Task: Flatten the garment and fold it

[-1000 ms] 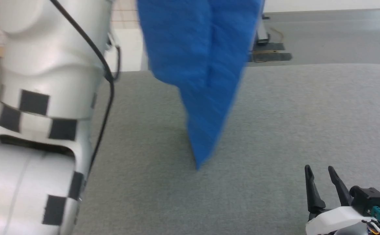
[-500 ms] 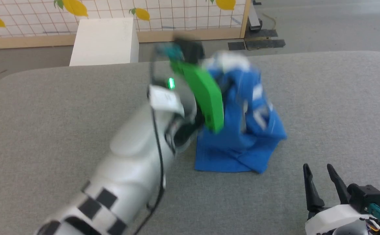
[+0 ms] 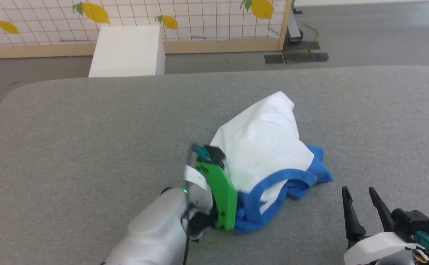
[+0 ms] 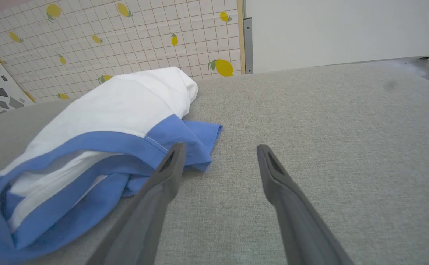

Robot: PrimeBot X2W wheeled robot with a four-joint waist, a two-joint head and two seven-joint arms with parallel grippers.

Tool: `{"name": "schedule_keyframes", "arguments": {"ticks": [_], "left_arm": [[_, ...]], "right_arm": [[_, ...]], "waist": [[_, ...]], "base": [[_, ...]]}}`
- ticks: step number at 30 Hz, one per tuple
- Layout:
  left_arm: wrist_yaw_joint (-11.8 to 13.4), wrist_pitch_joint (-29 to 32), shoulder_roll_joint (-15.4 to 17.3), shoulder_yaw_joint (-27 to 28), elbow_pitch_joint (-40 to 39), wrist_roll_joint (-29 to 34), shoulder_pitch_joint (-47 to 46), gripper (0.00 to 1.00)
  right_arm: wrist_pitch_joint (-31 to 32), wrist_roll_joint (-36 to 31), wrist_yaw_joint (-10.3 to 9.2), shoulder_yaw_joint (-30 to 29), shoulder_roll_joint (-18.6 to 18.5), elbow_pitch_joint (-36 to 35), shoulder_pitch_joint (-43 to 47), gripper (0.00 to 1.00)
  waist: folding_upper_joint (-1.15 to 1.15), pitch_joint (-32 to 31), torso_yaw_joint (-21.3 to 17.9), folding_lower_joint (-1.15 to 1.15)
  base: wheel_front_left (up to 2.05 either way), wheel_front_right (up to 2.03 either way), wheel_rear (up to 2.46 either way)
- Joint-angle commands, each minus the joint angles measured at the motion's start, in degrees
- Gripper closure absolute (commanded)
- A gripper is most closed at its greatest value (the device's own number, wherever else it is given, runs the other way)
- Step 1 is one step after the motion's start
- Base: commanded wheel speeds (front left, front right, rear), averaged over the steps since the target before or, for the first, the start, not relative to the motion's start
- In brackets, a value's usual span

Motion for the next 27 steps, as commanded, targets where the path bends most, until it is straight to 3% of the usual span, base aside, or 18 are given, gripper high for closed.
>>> {"name": "schedule_keyframes", "arguments": {"ticks": [1, 6, 10, 16, 18, 23, 27], "left_arm": [[0.35, -2.18, 0.36, 2.86, -1.54, -2.47, 0.90, 0.00], [0.74, -8.61, 3.00, 11.87, -7.74, -8.22, 1.50, 0.00], [2.88, -16.90, 8.20, 18.77, -13.93, -8.74, 3.34, 0.00], [8.99, -32.22, 16.40, 23.23, -20.97, -0.09, 10.12, 0.00], [11.02, -36.51, 17.73, 23.67, -22.94, 2.48, 13.39, 0.00], [15.06, -42.03, 18.38, 26.01, -27.07, 8.59, 20.99, 0.00], [16.11, -42.35, 16.33, 28.99, -31.73, 15.70, 26.87, 0.00]], "right_arm": [[0.14, 0.53, -0.08, -0.02, 0.01, 0.18, 0.80, 0.00], [0.29, 1.26, -0.08, 0.13, 0.01, 0.24, 1.66, 0.00], [0.98, 1.52, -0.08, 0.21, 0.01, -0.37, 2.10, 0.00], [2.47, 1.33, -0.08, -0.18, 0.01, -1.85, 2.30, 0.00], [2.99, 1.31, -0.08, -0.54, 0.01, -2.33, 2.42, 0.00], [4.06, 0.80, -0.08, -1.05, 0.01, -3.44, 2.62, 0.00], [4.60, 0.49, -0.08, -1.48, 0.01, -4.10, 2.49, 0.00]], "waist": [[0.00, -1.22, 0.80, 0.00], [0.00, -3.67, 1.49, 0.00], [0.00, -5.15, 1.85, 0.00], [0.00, -6.01, 2.75, 0.00], [0.00, -6.20, 3.12, 0.00], [0.00, -6.36, 3.59, 0.00], [0.00, -6.10, 3.69, 0.00]], "base": [[0.00, 0.00, 0.00], [0.00, 0.00, 0.00], [0.00, 0.00, 0.00], [0.00, 0.00, 0.00], [0.00, 0.00, 0.00], [0.00, 0.00, 0.00], [0.00, 0.00, 0.00]]}}
